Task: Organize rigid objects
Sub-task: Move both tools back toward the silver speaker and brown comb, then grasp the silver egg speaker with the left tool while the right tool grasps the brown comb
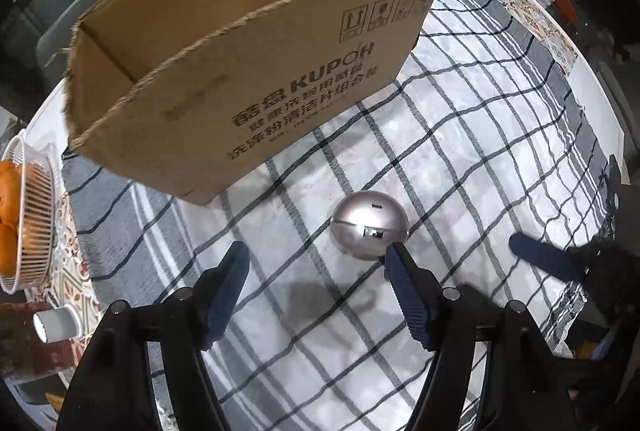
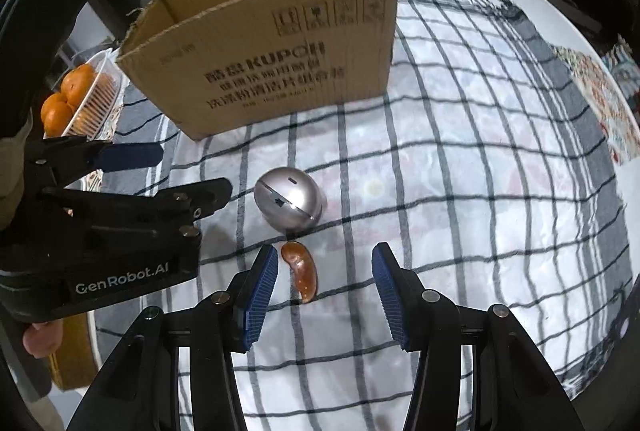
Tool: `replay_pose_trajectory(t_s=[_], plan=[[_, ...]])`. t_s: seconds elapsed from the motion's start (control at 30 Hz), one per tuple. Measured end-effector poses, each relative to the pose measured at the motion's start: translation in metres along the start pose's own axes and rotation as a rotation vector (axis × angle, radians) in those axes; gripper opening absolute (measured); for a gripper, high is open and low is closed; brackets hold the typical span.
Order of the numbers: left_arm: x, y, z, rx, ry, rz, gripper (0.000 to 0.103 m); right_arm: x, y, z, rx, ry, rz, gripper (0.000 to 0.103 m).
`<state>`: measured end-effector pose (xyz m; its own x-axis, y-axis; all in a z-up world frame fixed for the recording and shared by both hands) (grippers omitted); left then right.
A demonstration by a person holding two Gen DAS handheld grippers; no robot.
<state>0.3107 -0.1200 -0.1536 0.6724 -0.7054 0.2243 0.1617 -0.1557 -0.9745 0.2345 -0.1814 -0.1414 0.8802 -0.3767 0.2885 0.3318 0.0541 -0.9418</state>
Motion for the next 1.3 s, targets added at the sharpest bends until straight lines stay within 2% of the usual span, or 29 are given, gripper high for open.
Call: replay_pose_trajectory(t_s=[0.5, 0.77, 1.0, 1.3], plan=[[0.006, 0.038, -0.012, -0.081, -0.036, 0.023, 0.073, -0.023, 0.050, 0.005, 0.060, 0.058, 0.084, 0.050], [0.008, 0.053, -0.021, -0.108, -0.039, 0.027, 0.074, -0.028, 0.063, 0.000, 0.088, 0.098, 0.069, 0.049], [0.012, 0.058, -0.028, -0.121, -0.034, -0.005, 0.075, -0.032, 0.067, -0.008, 0.123, 0.150, 0.052, 0.046], [0.009, 0.072, -0.035, -0.128, -0.032, 0.002, 0.075, -0.038, 0.073, -0.011, 0.117, 0.174, 0.030, 0.043]])
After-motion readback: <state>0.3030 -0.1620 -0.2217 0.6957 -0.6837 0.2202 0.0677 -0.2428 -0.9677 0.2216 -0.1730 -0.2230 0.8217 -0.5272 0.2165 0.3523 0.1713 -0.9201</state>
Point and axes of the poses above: each gripper's, at about its wrist camera, not at the fingertips, and y roughly the way its jaws point, z to its left, x to its top, the point moved 8 cm from there along y, roughly the way its jaws point, and after that the axes turned 8 degrees about y, right-handed, at the moved point
